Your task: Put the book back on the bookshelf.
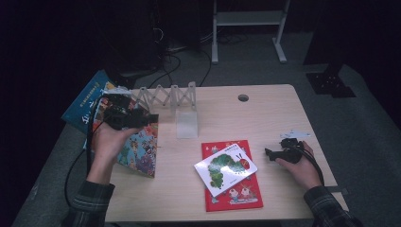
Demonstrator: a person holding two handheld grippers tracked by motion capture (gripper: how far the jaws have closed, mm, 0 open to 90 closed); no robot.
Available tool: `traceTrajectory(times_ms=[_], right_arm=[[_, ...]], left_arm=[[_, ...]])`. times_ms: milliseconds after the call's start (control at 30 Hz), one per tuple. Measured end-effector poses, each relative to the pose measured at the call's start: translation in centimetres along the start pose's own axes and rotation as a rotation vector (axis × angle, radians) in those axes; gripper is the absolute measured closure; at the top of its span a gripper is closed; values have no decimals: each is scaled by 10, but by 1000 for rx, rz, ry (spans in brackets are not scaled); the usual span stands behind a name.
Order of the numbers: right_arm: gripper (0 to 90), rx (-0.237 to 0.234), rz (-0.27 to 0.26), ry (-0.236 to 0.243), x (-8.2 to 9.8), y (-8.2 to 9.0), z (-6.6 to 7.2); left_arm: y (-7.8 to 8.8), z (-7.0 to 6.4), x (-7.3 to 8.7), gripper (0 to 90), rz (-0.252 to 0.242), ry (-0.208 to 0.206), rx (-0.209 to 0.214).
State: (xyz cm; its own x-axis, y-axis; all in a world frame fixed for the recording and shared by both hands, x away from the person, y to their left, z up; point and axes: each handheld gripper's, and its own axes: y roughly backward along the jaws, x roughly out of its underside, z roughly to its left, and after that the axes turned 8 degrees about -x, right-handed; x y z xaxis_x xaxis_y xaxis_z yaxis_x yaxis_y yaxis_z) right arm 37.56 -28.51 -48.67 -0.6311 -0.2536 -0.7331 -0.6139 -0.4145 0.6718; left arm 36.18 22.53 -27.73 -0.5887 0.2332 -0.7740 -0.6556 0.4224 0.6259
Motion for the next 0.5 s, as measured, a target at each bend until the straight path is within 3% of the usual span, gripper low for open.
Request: traceTrajectory(times_ms=[233,500], right_arm=[[118,-1,0,1,0,0,0],[127,-5,-1,2,1,1,0]], left_arm=[[-19,-18,18,177,28,-31,32],[-44,-33,39,60,57,-34,69]])
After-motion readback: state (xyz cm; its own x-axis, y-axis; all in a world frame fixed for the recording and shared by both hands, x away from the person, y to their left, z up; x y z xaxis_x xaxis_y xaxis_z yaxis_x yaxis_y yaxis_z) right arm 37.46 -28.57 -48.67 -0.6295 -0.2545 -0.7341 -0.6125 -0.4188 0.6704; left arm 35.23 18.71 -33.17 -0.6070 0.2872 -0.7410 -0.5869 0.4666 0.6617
